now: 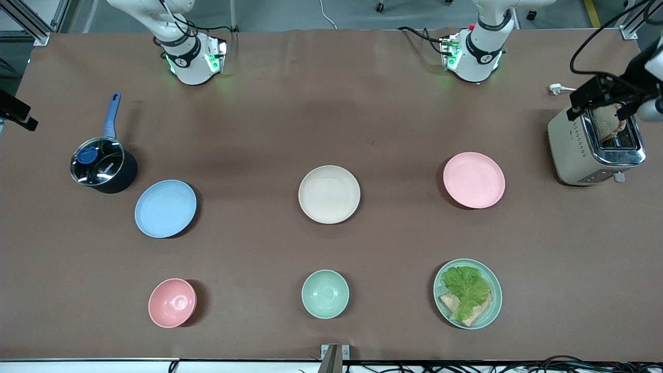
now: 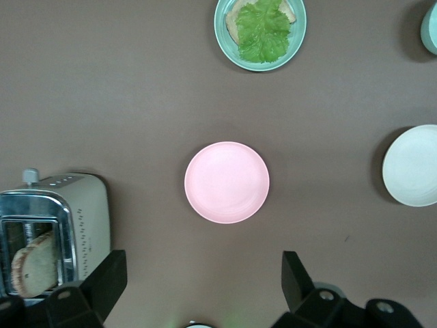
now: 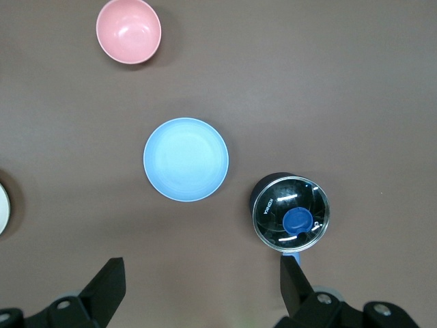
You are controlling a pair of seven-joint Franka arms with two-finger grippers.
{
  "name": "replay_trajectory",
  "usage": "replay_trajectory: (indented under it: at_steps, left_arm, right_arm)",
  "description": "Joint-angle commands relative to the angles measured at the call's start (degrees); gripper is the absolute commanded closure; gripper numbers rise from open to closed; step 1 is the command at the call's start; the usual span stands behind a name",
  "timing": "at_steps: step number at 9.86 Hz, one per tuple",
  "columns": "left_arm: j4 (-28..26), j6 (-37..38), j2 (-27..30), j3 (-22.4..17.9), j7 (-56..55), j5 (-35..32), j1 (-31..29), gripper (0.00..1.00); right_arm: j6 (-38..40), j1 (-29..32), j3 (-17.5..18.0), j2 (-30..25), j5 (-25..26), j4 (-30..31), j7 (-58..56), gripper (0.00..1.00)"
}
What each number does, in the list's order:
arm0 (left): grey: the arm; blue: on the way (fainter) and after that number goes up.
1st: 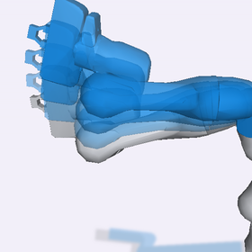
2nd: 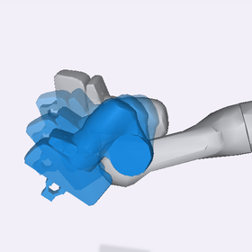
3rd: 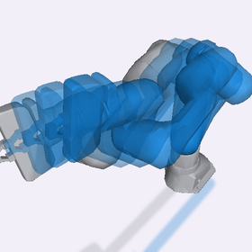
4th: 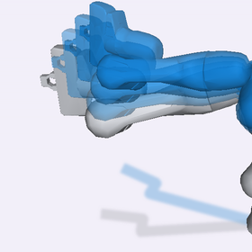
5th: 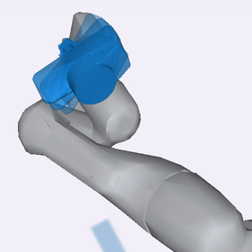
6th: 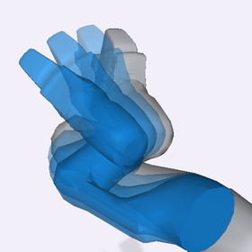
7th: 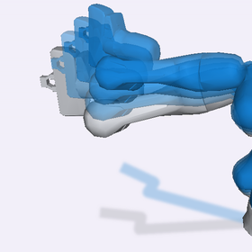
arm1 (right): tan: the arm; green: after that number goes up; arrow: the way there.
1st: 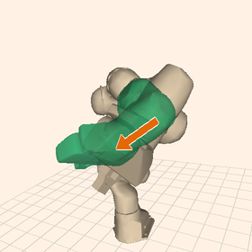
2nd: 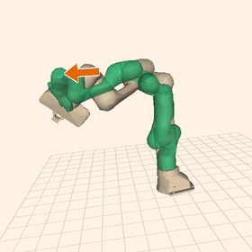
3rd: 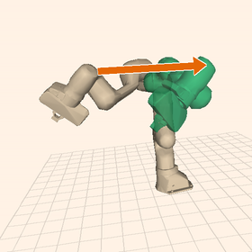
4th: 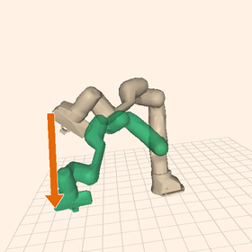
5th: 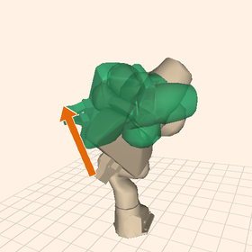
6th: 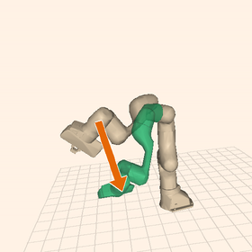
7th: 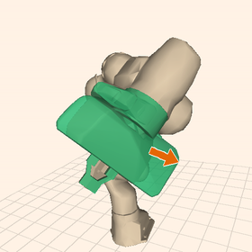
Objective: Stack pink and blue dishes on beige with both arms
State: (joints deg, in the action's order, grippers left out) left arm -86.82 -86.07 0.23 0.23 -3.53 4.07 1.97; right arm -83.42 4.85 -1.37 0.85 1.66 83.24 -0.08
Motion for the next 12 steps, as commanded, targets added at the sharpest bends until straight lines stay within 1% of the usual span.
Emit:
replay_trajectory:
  at_steps: [1, 2, 3, 4, 5, 6, 7, 8, 9, 10, 11, 12]
  left_arm:
    - [-11.29, -10.03, -1.46, -3.38, 4.9, 3.22, 0.05, 0.0]
    - [-16.4, -15.56, -2.16, -4.96, 8.59, 5.14, -0.13, 0.0]
    - [-19.93, -19.53, -4.69, -6.02, 12.37, 8.55, -0.04, 0.0]
    - [-22.83, -24.19, -6.63, -6.2, 14.23, 9.28, -0.21, 0.0]
    - [-25.65, -28.41, -9.0, -7.25, 18.51, 9.9, -0.22, 0.0]
    - [-27.85, -31.67, -11.55, -7.35, 23.69, 11.73, -0.22, 0.0]
    - [-29.96, -34.57, -13.83, -7.35, 29.05, 14.1, -0.22, 0.0]
    - [-32.16, -36.87, -15.68, -7.44, 33.37, 16.12, -0.65, 0.0]
    - [-33.75, -38.72, -17.53, -7.44, 35.84, 16.84, -0.92, 0.0]
    - [-34.81, -40.65, -19.98, -7.52, 36.91, 16.76, -1.01, 0.01]
    - [-35.08, -41.89, -22.79, -7.52, 39.19, 16.84, -1.01, 0.07]
    - [-35.08, -41.9, -25.0, -7.61, 39.73, 16.76, -1.01, 0.17]
  right_arm:
    - [-0.52, 0.94, -0.73, 3.09, -1.73, 0.51, -0.62, 0.0]
    - [-1.74, 1.03, -3.35, 5.02, -5.83, 2.34, -0.97, 0.0]
    - [-6.36, 1.03, -6.07, 6.95, -9.79, 6.8, -3.93, 0.0]
    - [-12.93, 1.03, -8.1, 8.19, -11.31, 12.15, -10.14, 0.0]
    - [-19.09, 1.64, -9.42, 10.11, -13.5, 16.64, -15.6, 0.0]
    - [-23.59, 2.43, -10.22, 13.26, -18.13, 19.47, -20.79, 0.0]
    - [-27.03, 3.14, -11.19, 17.82, -23.31, 20.46, -29.1, 0.0]
    - [-29.41, 3.14, -12.07, 21.87, -28.59, 20.73, -34.32, 0.0]
    - [-32.83, 3.06, -12.25, 24.96, -33.25, 22.56, -38.9, 0.0]
    - [-38.43, 2.79, -12.16, 26.81, -35.56, 25.27, -43.73, 0.0]
    - [-42.23, 2.36, -12.16, 28.48, -38.8, 27.3, -46.39, 0.0]
    - [-42.44, 1.66, -12.16, 29.28, -41.27, 27.76, -47.11, 0.01]
